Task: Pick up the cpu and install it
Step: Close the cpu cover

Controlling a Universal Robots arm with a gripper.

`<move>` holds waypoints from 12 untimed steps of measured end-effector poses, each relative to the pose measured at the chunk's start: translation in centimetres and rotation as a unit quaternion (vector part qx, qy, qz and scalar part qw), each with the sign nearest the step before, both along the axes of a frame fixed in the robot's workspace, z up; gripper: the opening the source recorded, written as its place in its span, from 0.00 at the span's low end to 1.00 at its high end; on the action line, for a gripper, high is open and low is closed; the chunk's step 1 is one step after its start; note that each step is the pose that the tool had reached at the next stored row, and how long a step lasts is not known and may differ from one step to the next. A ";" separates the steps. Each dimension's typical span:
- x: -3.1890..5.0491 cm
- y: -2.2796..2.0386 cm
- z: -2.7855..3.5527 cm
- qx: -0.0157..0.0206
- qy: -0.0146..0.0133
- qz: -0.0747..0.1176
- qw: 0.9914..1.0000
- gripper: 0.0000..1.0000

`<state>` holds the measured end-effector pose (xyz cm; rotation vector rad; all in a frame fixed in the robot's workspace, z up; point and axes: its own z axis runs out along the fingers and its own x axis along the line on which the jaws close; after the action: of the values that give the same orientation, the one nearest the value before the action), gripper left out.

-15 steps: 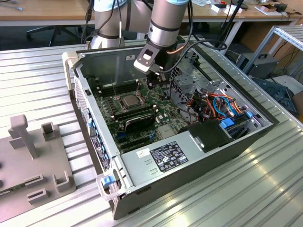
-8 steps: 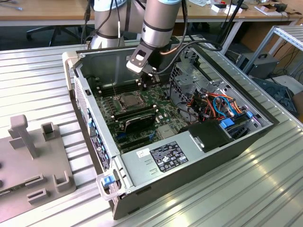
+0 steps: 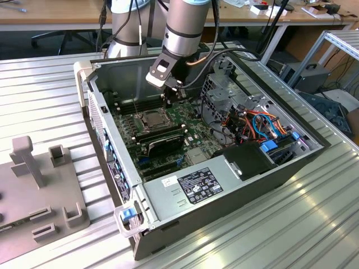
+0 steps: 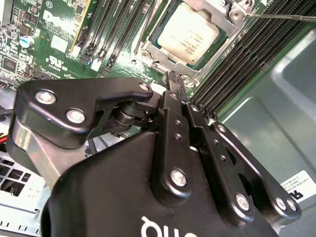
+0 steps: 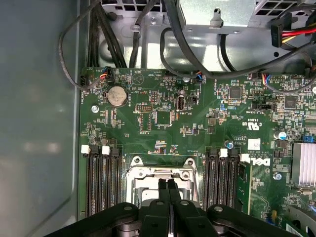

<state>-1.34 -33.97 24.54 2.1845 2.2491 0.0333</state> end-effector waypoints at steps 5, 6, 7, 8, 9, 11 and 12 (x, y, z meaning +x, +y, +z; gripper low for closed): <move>-0.13 0.00 0.00 0.000 0.000 0.000 1.000 0.11; -0.20 0.00 0.00 0.000 0.000 0.000 1.000 0.11; -0.35 0.00 -0.01 0.000 0.000 0.000 1.000 0.11; -0.63 0.00 -0.02 0.000 0.000 0.000 1.000 0.11; -1.12 0.00 -0.04 0.000 0.000 0.000 1.000 0.11; -1.66 0.00 -0.09 0.000 0.000 0.000 1.000 0.11; -1.96 0.00 -0.12 0.000 0.000 0.000 1.000 0.11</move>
<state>-3.29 -33.97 24.42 2.1844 2.2491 0.0334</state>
